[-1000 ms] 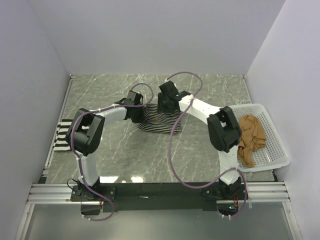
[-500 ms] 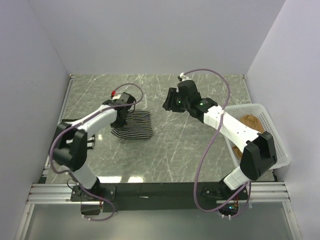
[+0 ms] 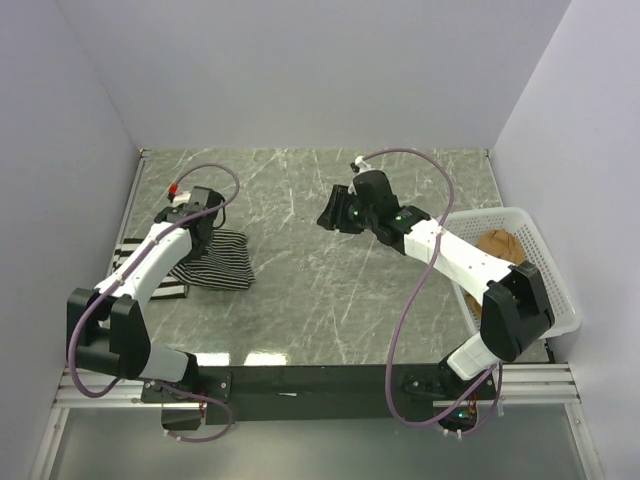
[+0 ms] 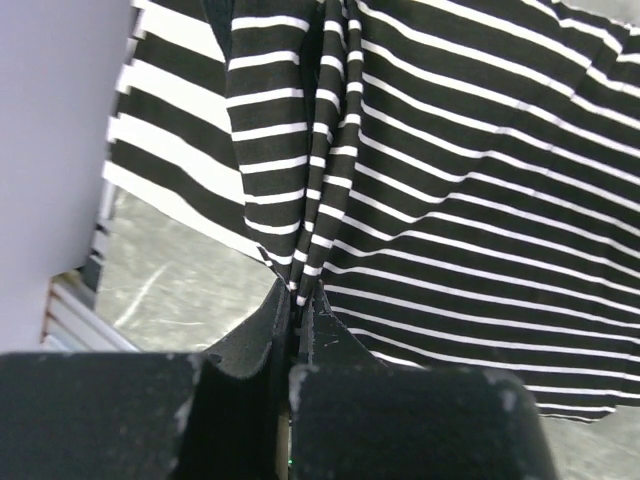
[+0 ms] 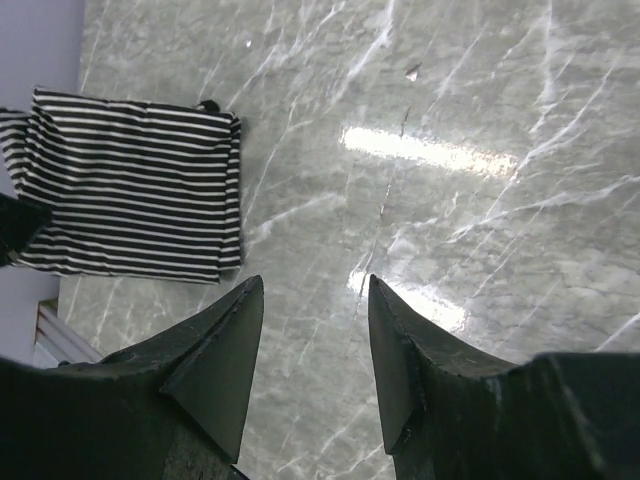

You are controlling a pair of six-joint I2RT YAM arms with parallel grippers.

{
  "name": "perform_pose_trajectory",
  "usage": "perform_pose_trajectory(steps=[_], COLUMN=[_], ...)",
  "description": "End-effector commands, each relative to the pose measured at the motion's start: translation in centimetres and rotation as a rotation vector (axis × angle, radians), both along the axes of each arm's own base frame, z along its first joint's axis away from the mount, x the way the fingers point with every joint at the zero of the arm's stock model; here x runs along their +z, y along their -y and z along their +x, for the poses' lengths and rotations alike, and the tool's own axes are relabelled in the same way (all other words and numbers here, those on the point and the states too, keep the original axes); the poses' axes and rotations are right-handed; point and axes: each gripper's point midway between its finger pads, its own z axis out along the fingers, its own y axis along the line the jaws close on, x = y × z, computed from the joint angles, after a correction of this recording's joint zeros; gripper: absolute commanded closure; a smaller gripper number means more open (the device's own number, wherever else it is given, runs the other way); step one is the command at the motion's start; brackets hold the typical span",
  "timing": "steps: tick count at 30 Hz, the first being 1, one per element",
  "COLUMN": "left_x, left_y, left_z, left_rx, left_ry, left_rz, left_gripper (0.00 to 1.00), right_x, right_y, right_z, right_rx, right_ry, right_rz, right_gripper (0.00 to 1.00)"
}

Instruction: Fold and stack the tank tops

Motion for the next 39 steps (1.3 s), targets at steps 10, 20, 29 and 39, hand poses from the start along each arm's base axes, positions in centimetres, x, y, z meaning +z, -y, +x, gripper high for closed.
perform_pose_trajectory(steps=[10, 20, 29, 39], left_x=[6.0, 7.1, 5.3, 1.8], left_y=[-6.0, -9.7, -12.6, -15.4], left_z=[1.3, 2.4, 2.8, 1.8], left_rx=[0.023, 0.098, 0.184, 0.315], left_ry=[0.148, 0.162, 0.129, 0.139], left_rz=[0.168, 0.234, 0.255, 0.173], left_gripper=[1.0, 1.0, 0.99, 0.99], right_x=[0.3, -0.6, -1.6, -2.6], right_y=[-1.5, -1.0, -1.0, -0.8], right_z=[-0.3, -0.6, -0.5, -0.2], right_rx=[0.038, 0.035, 0.037, 0.031], right_ry=[0.027, 0.023, 0.017, 0.004], right_rz=[0.053, 0.039, 0.025, 0.007], right_gripper=[0.47, 0.47, 0.47, 0.47])
